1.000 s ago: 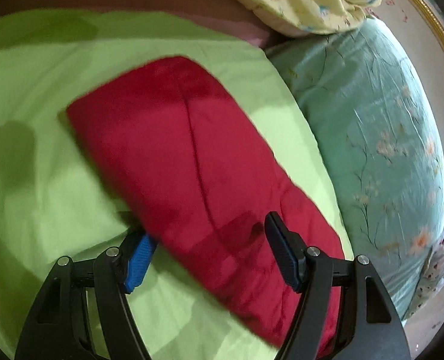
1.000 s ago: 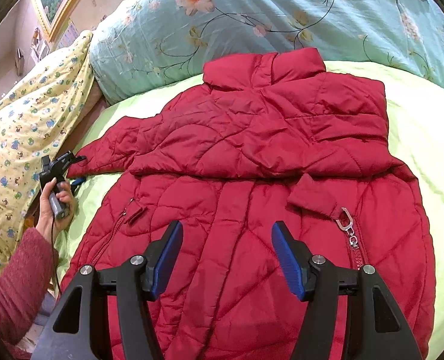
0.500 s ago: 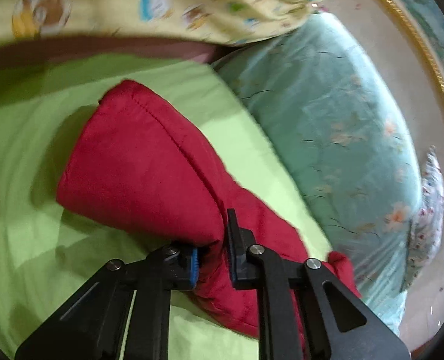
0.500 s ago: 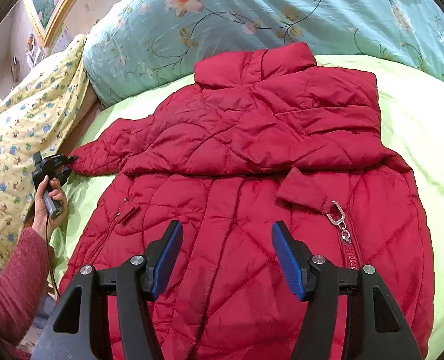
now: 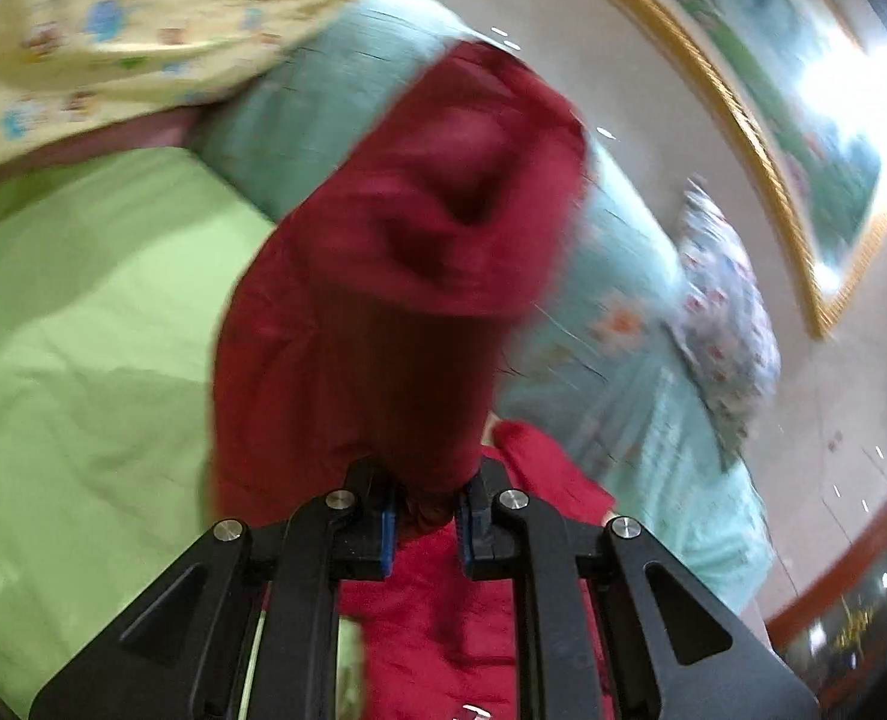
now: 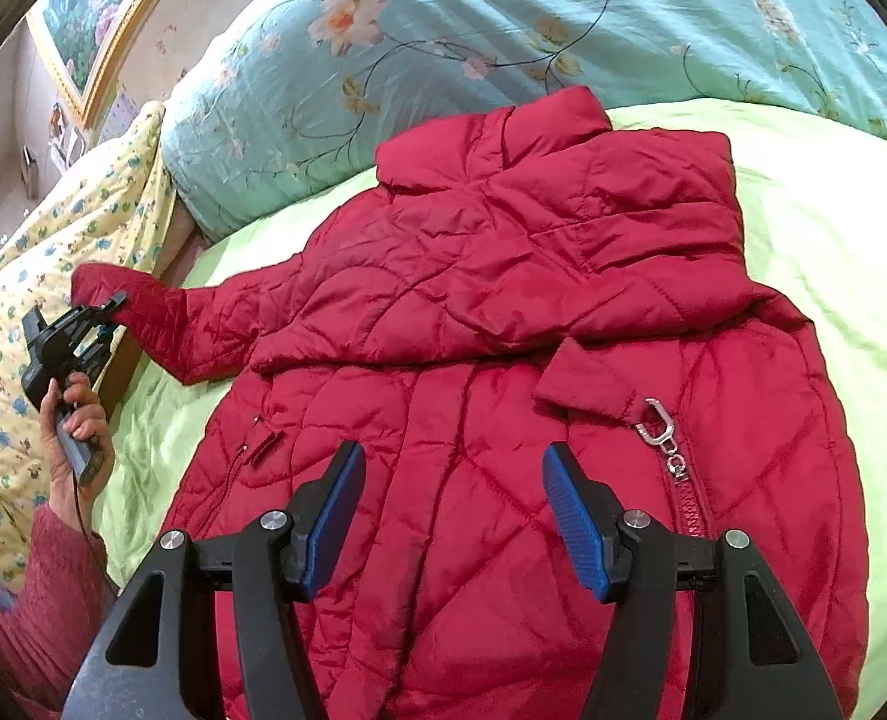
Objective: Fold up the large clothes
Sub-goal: 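Grasp the other sleeve with the left tool and lift it, then fold the held sleeve across the jacket body and open the left tool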
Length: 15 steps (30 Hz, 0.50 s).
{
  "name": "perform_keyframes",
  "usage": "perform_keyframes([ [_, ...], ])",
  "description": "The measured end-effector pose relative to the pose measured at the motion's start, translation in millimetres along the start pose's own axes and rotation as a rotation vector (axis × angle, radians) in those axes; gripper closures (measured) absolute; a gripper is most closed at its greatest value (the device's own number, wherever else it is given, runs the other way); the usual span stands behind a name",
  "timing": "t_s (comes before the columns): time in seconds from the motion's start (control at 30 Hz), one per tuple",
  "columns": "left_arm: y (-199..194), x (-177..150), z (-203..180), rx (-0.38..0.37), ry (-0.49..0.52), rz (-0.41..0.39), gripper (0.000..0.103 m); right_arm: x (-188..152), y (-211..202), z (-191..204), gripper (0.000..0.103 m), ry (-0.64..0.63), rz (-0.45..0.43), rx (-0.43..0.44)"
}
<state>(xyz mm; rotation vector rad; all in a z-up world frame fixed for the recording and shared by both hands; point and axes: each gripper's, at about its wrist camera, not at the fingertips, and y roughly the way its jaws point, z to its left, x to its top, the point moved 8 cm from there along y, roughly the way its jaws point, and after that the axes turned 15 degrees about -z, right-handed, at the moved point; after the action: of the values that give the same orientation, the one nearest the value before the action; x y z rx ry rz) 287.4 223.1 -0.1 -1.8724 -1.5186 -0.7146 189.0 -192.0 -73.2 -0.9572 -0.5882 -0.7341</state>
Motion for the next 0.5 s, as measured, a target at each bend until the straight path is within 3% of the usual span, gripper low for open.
perform_keyframes([
  [0.27, 16, -52, -94, -0.176, 0.095, 0.098, 0.091, 2, -9, -12, 0.040, 0.038, -0.014, -0.005],
  [0.5, 34, -104, -153, -0.260, 0.187, 0.190, 0.091, 10, -19, -22, 0.039, 0.076, -0.037, -0.004],
])
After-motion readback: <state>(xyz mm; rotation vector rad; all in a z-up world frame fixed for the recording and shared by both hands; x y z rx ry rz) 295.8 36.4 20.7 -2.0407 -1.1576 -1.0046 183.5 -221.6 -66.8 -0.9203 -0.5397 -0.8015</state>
